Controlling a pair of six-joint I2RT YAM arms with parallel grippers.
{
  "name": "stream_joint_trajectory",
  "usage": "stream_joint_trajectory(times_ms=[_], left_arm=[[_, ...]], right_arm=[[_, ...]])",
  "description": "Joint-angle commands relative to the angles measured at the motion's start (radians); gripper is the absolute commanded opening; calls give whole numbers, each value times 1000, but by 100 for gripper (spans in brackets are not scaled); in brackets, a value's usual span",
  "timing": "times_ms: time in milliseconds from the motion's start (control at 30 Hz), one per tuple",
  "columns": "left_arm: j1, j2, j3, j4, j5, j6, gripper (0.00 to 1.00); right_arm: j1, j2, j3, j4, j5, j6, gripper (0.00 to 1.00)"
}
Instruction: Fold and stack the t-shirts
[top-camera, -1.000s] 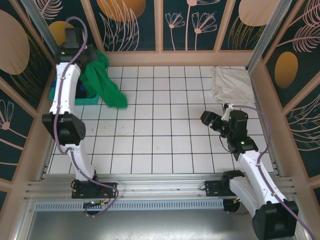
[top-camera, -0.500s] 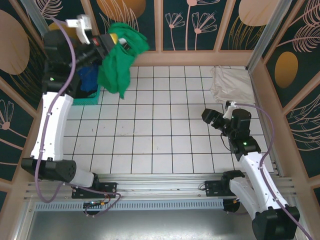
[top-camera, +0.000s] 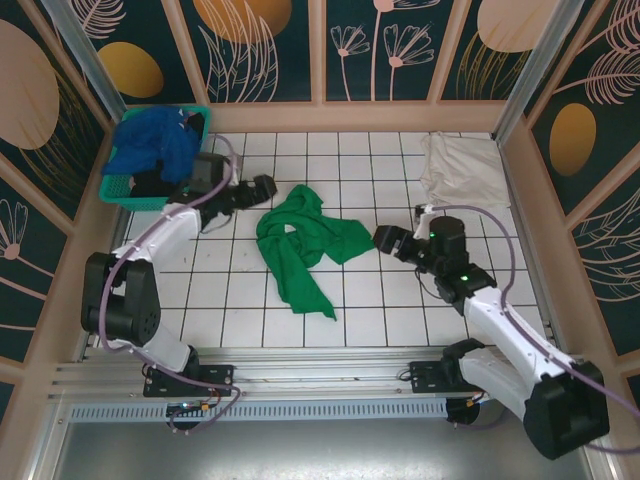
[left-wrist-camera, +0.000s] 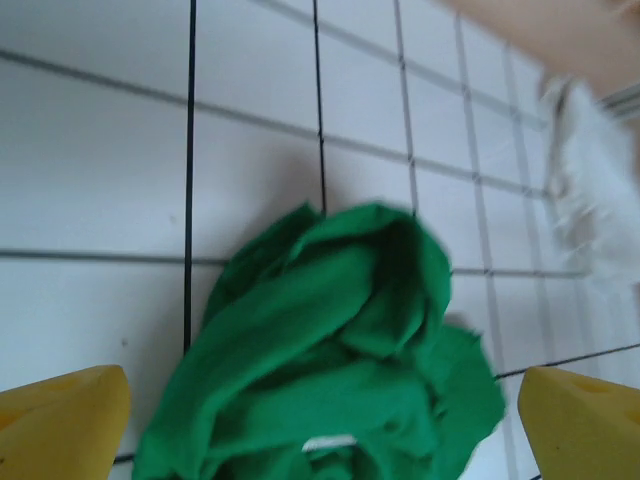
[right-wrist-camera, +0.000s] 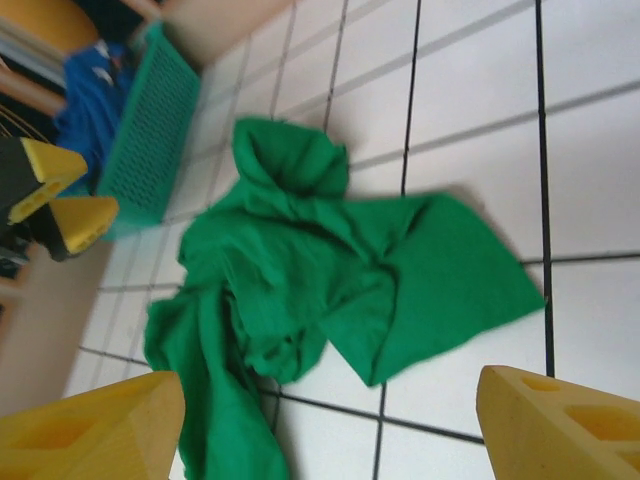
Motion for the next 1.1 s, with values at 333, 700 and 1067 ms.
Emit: stream_joint_trajectory(times_ms=[333, 700, 1067], left_arm=[[-333, -223, -432, 9, -386, -145, 80], [-321, -147, -386, -30, -463, -105, 18], [-238, -289, -114, -248, -586, 28, 0]], right_arm=[[99, 514, 275, 79, 104, -190, 82], [182, 1011, 679, 66, 11, -341, 82], [158, 955, 757, -60, 226, -350, 10]])
